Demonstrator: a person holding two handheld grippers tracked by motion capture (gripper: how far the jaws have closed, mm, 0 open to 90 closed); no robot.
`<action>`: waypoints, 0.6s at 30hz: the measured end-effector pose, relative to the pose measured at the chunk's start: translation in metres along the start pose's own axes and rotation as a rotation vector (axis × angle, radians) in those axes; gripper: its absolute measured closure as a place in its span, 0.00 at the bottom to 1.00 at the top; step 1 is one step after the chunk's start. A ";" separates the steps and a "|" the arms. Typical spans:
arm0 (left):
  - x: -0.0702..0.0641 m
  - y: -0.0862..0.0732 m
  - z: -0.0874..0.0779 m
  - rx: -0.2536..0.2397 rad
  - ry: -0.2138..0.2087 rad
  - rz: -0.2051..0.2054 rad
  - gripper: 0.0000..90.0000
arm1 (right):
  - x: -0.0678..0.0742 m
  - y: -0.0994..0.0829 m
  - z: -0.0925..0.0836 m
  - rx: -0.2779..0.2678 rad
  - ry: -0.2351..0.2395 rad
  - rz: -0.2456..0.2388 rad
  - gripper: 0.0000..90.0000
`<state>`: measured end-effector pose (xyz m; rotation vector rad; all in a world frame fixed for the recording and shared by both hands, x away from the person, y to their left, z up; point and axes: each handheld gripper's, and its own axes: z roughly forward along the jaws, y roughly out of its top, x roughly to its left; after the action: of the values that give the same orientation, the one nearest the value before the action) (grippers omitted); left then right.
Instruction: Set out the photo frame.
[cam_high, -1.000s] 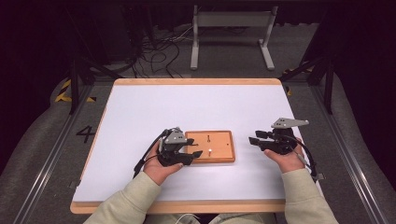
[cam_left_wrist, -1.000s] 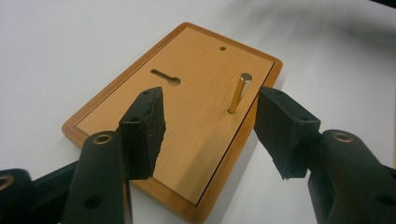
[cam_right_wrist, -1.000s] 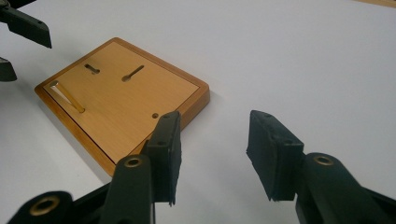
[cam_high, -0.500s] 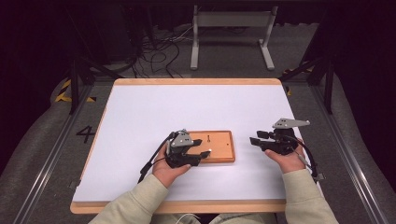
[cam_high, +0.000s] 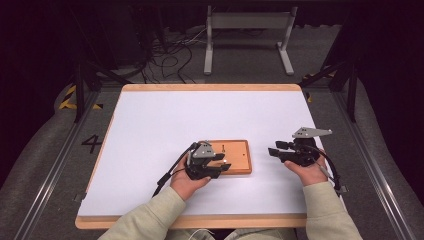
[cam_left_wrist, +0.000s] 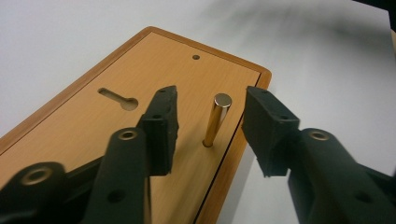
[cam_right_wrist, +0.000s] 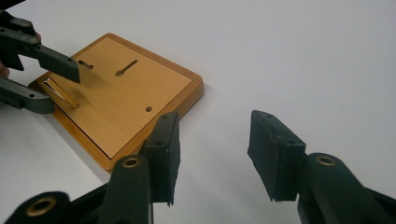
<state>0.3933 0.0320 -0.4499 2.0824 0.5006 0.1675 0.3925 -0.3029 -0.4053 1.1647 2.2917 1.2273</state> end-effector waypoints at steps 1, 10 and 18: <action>0.000 0.000 0.001 0.003 -0.001 0.000 0.68 | 0.000 0.000 0.000 0.002 0.000 0.002 0.60; -0.003 0.000 0.004 0.033 0.009 0.051 0.93 | 0.000 0.000 0.001 0.005 0.004 0.001 0.60; -0.008 0.000 0.004 0.043 0.047 0.159 0.93 | 0.001 0.000 0.001 0.007 0.005 -0.004 0.60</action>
<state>0.3875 0.0254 -0.4519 2.1646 0.3696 0.3012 0.3926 -0.3015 -0.4059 1.1598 2.3022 1.2231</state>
